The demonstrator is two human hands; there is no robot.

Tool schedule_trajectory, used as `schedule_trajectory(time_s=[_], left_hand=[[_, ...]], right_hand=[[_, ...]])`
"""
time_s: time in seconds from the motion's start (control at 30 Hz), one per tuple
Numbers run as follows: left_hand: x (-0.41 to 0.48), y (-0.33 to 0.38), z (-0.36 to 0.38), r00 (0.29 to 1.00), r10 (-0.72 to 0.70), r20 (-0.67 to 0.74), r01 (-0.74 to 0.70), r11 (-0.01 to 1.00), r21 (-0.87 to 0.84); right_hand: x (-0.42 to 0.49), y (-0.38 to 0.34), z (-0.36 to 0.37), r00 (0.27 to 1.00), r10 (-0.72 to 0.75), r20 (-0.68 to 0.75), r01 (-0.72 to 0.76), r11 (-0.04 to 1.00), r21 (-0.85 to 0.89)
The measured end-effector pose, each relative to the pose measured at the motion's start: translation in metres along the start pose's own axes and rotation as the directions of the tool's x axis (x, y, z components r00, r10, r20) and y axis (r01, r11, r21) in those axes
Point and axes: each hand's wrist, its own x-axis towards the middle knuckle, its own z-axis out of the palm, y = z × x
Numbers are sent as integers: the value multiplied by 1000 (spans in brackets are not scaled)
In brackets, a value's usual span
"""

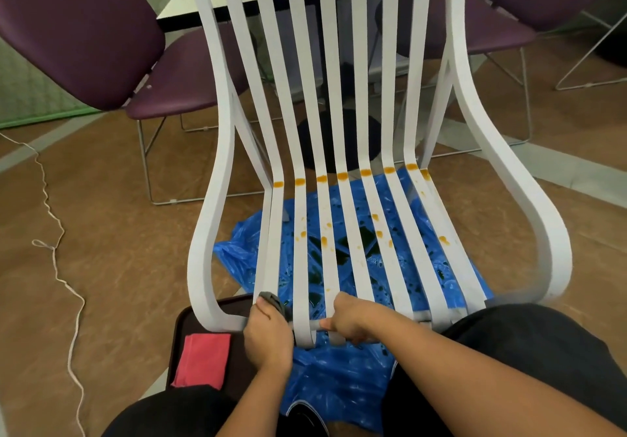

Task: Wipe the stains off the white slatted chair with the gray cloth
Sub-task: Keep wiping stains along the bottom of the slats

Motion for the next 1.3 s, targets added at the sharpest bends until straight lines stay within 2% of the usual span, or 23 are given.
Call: schedule_trajectory(time_s=[0.2, 0.27, 0.43, 0.57, 0.63, 0.7, 0.8, 0.97, 1.1, 1.2, 1.3], left_hand=[[38, 23, 5, 986, 7, 165, -47, 970, 240], [48, 31, 10, 983, 12, 181, -63, 958, 281], [81, 53, 30, 977, 52, 205, -121, 933, 338], [117, 71, 53, 953, 138, 271, -252, 858, 448], [133, 80, 63, 934, 185, 305, -323, 804, 500], [143, 89, 68, 929, 201, 311, -343, 782, 520], [153, 101, 74, 915, 226, 334, -385, 739, 553], [175, 113, 91, 915, 254, 313, -394, 734, 554], [191, 129, 102, 928, 206, 312, -355, 745, 565], [204, 140, 109, 928, 175, 330, -343, 748, 568], [215, 149, 115, 920, 167, 354, -353, 746, 565]], right_hand=[[13, -1, 1, 999, -6, 41, 7, 999, -42], [14, -1, 0, 999, -8, 45, 11, 997, -72], [21, 0, 3, 999, 14, 45, -13, 1000, -20], [26, 3, 6, 999, -8, -34, 8, 1000, 24], [24, 1, 3, 1000, 6, 16, -6, 1000, -6], [23, -1, 0, 998, 29, 59, -29, 1000, 7], [21, -4, -2, 998, 34, 51, -38, 996, 80], [25, -4, -2, 998, 39, 48, -45, 991, 124], [25, -1, 1, 1000, -4, -25, 7, 993, 118], [26, -2, -3, 999, 16, 52, -22, 991, 129], [28, -2, -2, 1000, 11, 3, -11, 981, 194]])
